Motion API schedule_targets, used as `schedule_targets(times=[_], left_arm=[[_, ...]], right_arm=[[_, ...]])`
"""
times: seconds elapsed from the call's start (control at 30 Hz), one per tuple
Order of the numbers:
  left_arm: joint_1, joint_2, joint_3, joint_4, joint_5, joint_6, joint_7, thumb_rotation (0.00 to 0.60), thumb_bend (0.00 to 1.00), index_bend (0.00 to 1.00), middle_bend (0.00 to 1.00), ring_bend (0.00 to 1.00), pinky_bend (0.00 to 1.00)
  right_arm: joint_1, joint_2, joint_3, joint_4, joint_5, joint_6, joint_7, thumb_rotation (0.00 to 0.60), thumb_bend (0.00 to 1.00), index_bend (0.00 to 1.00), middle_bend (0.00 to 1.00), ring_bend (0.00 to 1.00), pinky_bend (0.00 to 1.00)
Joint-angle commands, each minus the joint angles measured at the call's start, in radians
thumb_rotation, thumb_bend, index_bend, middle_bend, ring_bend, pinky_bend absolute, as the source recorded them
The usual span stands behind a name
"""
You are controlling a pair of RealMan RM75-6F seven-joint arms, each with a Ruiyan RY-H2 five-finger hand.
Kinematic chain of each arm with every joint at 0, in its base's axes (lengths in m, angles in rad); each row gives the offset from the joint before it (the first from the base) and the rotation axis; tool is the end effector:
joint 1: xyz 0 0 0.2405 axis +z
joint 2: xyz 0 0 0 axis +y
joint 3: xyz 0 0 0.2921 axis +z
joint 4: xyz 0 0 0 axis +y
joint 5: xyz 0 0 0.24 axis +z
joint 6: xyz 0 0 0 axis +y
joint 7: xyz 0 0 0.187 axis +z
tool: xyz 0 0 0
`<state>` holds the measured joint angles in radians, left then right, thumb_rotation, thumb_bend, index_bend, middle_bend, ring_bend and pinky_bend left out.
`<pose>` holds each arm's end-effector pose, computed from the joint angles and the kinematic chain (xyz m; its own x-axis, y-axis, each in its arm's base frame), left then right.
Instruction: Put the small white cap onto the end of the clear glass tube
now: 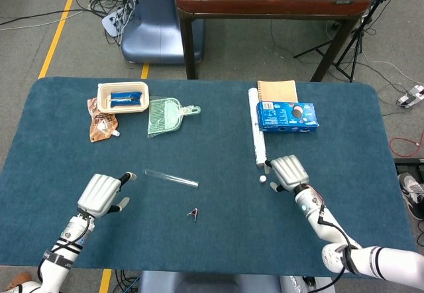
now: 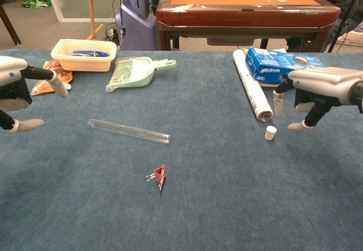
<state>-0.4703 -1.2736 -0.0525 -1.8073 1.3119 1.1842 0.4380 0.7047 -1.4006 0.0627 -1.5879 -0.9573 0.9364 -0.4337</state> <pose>-0.2196 0.3176 0.0276 0.5154 0.1770 0.8385 0.8342 -0.3277 -0.4436 -0.2303 -0.3862 -0.0352 0.5268 -0.3849 0.7578 -0.8491 -0.2778 0.4492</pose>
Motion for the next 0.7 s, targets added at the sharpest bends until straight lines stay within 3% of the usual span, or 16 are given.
schedule_targets(times=[0.03, 0.7], left_arm=[[0.002, -0.001, 0.002, 0.0, 0.001, 0.001, -0.004, 0.6, 0.26, 0.31, 1.0, 0.91, 0.83], [0.016, 0.006, 0.009, -0.001, 0.008, 0.006, -0.016, 0.6, 0.26, 0.31, 1.0, 0.91, 0.83]], right_arm=[[0.013, -0.024, 0.002, 0.025, 0.017, -0.014, -0.022, 0.6, 0.25, 0.48, 1.0, 1.0, 1.0], [0.057, -0.102, 0.009, 0.108, 0.087, -0.067, -0.075, 0.6, 0.26, 0.48, 1.0, 1.0, 1.0]])
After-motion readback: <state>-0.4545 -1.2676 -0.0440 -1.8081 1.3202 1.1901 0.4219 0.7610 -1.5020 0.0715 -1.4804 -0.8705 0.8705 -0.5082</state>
